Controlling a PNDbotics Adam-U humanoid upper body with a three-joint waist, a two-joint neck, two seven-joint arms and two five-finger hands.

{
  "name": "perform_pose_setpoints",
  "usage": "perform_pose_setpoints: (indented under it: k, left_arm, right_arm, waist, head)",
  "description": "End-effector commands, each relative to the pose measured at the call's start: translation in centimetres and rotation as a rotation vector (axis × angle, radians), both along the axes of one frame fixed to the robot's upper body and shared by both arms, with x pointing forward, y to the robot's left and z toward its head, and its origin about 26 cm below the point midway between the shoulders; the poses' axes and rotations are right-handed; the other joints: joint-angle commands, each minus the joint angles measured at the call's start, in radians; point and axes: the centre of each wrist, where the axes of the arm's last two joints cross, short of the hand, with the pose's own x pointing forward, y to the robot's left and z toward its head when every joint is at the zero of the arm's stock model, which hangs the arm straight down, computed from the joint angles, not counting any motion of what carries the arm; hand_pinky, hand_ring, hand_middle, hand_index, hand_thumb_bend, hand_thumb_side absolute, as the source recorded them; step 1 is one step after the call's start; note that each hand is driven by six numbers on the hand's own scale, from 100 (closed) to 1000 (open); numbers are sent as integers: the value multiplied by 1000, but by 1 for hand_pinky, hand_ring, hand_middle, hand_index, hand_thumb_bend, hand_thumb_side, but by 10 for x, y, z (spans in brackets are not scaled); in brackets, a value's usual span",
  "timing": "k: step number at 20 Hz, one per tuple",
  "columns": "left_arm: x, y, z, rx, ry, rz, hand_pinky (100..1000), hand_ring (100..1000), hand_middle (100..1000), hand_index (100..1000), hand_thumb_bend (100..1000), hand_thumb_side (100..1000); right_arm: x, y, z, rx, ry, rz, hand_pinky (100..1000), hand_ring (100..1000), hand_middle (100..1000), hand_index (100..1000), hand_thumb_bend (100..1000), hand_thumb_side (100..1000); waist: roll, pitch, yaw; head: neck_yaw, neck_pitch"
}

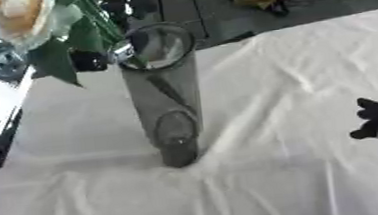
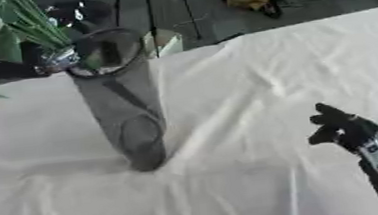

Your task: Arrange flowers into the vase.

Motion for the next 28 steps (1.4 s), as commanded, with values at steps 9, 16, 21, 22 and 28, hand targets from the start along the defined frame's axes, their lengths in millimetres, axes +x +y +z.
perform_pose_setpoints:
  k: [9,16,21,22,28]
  left_arm:
    - [-7,9,15,41,-33,43,891,959,1000,1000,572,1000]
    - [-8,11,15,17,-54,56,958,1000,1000,1000,603,1000]
    - [-8,12,17,-59,-93,50,956,999,1000,1000,535,1000]
    - [-8,11,16,-74,-101,50,953,996,1000,1000,518,1000]
    - [-6,11,15,-118,-116,49,957,991,1000,1000,507,1000]
  right_arm:
    - [-3,0,6,-7,-18,1,726,1000,543,786,100,1000]
    - [-3,0,5,-7,-15,0,726,1000,543,786,100,1000]
    - [-3,0,5,-8,-15,2,726,1000,543,786,100,1000]
    - [-3,0,5,-9,-15,2,726,1000,543,786,100,1000]
    - [-3,0,5,-10,-14,2,726,1000,543,786,100,1000]
  waist:
    - [-14,-37,4]
    - [-15,-38,6]
    - [-16,-37,6]
    - [-16,-37,6]
    - [-16,-35,6]
  head:
    - [-1,6]
    - [-1,5]
    - [-1,-1]
    - [-1,-2]
    - [-1,-3]
